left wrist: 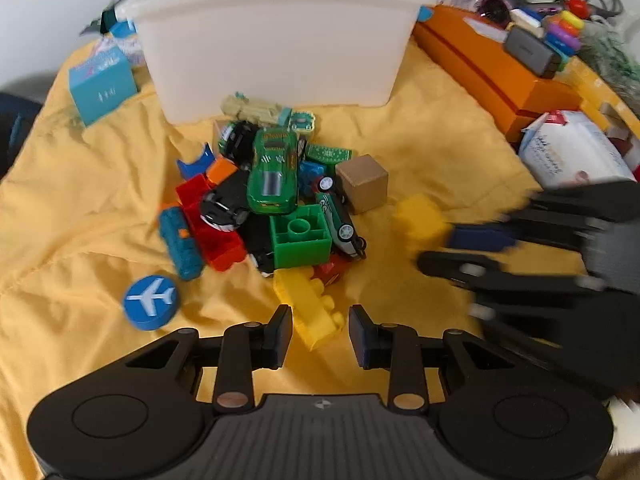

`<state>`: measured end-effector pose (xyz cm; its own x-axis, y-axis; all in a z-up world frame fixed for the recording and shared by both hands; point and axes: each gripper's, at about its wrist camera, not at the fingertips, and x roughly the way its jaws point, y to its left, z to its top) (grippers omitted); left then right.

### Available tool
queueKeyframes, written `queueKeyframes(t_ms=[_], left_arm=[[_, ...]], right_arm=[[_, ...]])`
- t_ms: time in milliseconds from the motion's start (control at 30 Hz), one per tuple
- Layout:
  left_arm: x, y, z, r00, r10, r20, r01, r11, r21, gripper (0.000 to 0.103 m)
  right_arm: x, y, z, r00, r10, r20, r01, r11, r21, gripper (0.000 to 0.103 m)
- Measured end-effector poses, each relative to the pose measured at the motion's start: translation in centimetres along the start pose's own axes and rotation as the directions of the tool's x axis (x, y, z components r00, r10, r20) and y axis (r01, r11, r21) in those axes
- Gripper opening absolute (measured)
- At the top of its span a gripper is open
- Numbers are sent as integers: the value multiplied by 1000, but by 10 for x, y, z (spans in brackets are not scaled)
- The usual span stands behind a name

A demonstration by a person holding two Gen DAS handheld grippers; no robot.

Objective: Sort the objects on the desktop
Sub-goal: 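Grasp the long yellow brick with the left tool while the right tool grasps the short yellow brick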

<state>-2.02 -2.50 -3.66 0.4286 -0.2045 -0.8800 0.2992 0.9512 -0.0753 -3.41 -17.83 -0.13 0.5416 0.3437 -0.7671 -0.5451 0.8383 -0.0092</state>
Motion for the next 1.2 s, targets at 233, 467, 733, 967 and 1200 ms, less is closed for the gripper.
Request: queueKeyframes(t_ms=[233, 467, 733, 967, 1200], left_arm=[[-11, 53, -19, 945, -319, 77, 328, 902, -280, 33], [-2, 74, -52, 940, -341, 23, 323, 864, -386, 33], [-52, 20, -30, 998, -27, 65, 31, 997, -65, 53], [-26, 10, -24, 997, 80, -19, -82, 992, -97, 51], [-12, 25, -36, 999, 25, -34, -30, 987, -156, 27]], right_arm=[[9, -26, -13, 952, 307, 1, -288, 890, 355, 20], [12, -35, -29, 957, 285, -50, -235, 865, 443, 28], [-15, 3, -2, 999, -6, -53, 12, 994, 105, 63], [21, 24, -2, 991, -63, -114, 62, 998, -16, 63], [17, 17, -20, 992, -13, -129, 16, 1000, 23, 35]])
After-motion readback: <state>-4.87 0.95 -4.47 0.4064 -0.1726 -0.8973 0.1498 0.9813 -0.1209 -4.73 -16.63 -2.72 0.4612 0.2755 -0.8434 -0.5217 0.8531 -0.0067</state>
